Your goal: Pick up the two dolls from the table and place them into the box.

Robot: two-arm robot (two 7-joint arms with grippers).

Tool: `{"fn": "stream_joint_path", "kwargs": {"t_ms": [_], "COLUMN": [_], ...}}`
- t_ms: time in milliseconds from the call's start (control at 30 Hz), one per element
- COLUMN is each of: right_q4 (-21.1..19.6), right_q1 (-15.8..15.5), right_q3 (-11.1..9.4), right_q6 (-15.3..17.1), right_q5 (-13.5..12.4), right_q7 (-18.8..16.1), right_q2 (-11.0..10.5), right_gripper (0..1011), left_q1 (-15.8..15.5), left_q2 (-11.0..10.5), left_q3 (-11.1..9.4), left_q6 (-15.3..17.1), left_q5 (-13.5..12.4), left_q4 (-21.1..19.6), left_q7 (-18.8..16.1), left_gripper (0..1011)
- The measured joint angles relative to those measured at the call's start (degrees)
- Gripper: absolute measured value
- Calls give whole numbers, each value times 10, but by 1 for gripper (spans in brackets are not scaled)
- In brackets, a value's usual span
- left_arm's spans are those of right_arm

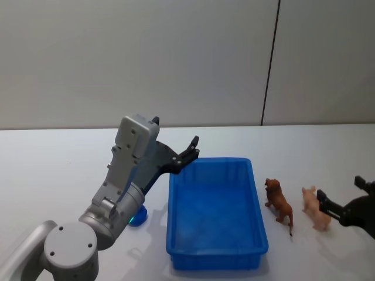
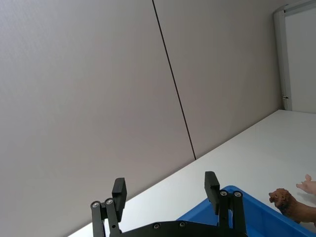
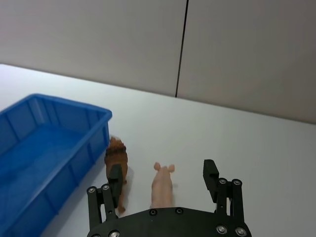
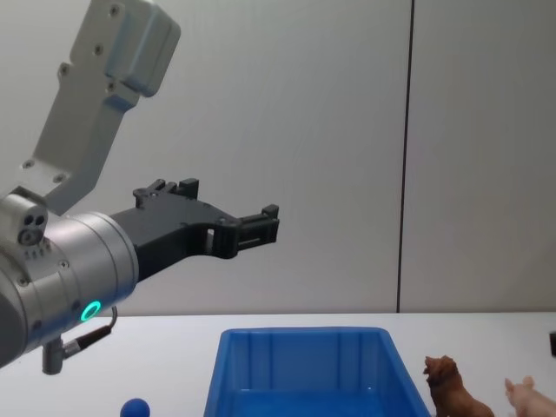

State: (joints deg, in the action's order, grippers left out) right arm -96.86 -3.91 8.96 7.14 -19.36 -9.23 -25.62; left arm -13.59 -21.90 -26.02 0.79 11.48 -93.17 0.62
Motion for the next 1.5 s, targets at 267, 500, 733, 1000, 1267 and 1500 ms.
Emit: {"fn": "stream_joint_path", "kwargs": {"t_ms": [267, 500, 733, 1000, 1267, 1500], "right_q4": [27, 56, 84, 109, 133, 148], "right_q1": [7, 19, 31, 43, 55, 64], "right_q3": [3, 8, 14, 20, 25, 28], "right_q6": [20, 31, 39, 47, 53, 54], "right_q5": [7, 13, 20, 25, 27, 27], "right_q7": [-9, -14, -21, -27, -33, -37], "right_q2": [3, 13, 22, 30, 40, 46], "right_gripper": [1001, 1001, 1001, 1001, 1001, 857], "left_q1": [0, 0, 0, 0, 0, 0], "left_q2": [0, 0, 0, 0, 0, 0], "left_q3": [0, 0, 0, 0, 0, 0], "left_q6": [0, 0, 0, 0, 0, 0], "left_q5": [0, 0, 0, 0, 0, 0], "left_q4": [0, 0, 0, 0, 0, 0], "left_q7": [0, 0, 0, 0, 0, 0], "left_gripper": [1001, 1001, 1001, 1001, 1001, 1001]}}
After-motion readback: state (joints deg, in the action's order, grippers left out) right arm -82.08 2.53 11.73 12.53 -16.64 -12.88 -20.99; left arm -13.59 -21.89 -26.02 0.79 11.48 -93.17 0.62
